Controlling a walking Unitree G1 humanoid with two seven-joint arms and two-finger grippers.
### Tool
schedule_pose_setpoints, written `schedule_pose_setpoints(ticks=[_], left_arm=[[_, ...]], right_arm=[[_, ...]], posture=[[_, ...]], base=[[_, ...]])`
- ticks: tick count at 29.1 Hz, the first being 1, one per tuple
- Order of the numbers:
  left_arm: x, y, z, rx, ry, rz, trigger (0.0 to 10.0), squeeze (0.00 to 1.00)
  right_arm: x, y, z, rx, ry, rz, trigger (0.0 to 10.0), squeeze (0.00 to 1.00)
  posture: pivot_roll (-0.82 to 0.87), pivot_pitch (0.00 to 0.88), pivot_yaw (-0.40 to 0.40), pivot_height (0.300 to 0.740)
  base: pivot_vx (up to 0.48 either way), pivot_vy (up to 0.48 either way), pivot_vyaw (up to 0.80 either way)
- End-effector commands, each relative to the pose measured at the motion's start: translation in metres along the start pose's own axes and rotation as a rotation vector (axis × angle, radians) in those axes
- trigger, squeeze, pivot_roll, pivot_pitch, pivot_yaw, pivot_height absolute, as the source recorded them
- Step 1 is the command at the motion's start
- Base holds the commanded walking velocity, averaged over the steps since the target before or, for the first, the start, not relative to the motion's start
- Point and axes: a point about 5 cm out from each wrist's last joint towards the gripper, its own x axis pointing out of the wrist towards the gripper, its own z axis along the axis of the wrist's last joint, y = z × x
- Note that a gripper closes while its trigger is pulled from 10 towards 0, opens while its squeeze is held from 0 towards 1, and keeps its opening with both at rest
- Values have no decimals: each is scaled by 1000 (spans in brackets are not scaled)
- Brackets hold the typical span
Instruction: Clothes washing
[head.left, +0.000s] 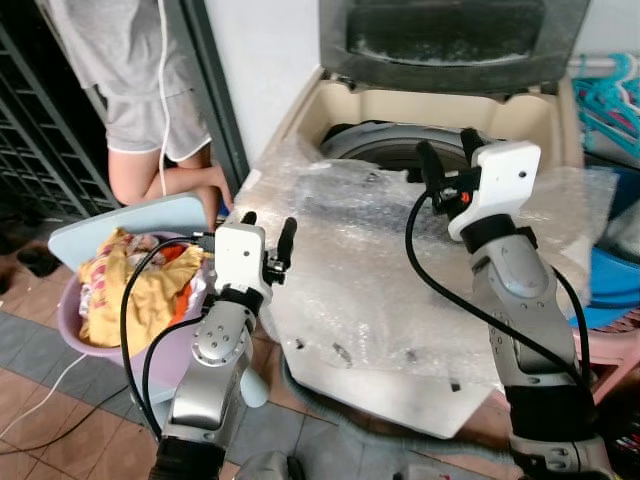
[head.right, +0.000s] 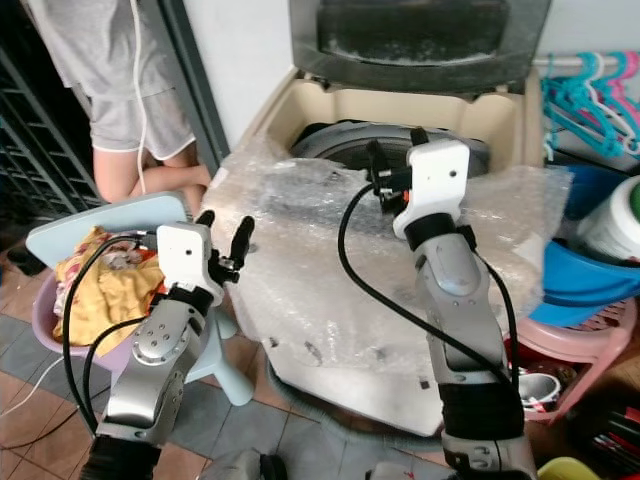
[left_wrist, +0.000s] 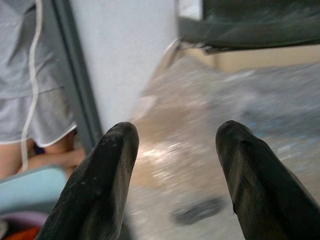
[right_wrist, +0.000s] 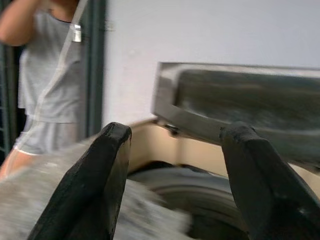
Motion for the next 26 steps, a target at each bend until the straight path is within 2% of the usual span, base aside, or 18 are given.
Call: schedule_pose_setpoints(ticks=[1,2,11,14,16,17,21,23,24,26], left_arm=[[0,6,-2,12,17,18,10000,0],[0,6,-3,13,17,17,10000,0],[1,5,-3,13,16,14,10000,0],[1,5,-3,13,15,15,10000,0],[1,6,-3,13,15,23,10000,0],[1,7,-4,13,16,29,10000,0],[1,9,-7,-6,27,46,10000,0],[0,9,-7,-9,26,49,10000,0],[0,11,-6,6,10,54,10000,0],[-1,12,-8,8,16,66,10000,0]], right_arm=[[-1,8,2,4,1,22,10000,1000],[-2,7,2,-11,9,13,10000,0],[-2,-5,-3,-5,53,-55,10000,0],[-1,-5,-11,-89,106,-94,10000,0],[-3,0,-16,77,129,-66,10000,0],[-5,-1,-20,110,150,-90,10000,0],[-11,1,-27,156,178,-115,10000,0],[-15,3,-32,150,203,-101,10000,0],[-22,7,-38,147,241,-50,10000,0],[-27,9,-40,140,234,-28,10000,0]], posture=[[-102,0,121,740],[-102,0,121,740],[-108,0,129,740],[-109,0,130,740],[-109,0,130,740],[-109,0,130,740],[-109,0,131,740],[-109,0,131,740],[-109,0,132,740],[-109,0,133,740]], base=[[0,480,0],[0,480,0],[0,480,0],[0,480,0],[0,480,0],[0,480,0],[0,480,0],[0,480,0],[0,0,0],[0,0,0]])
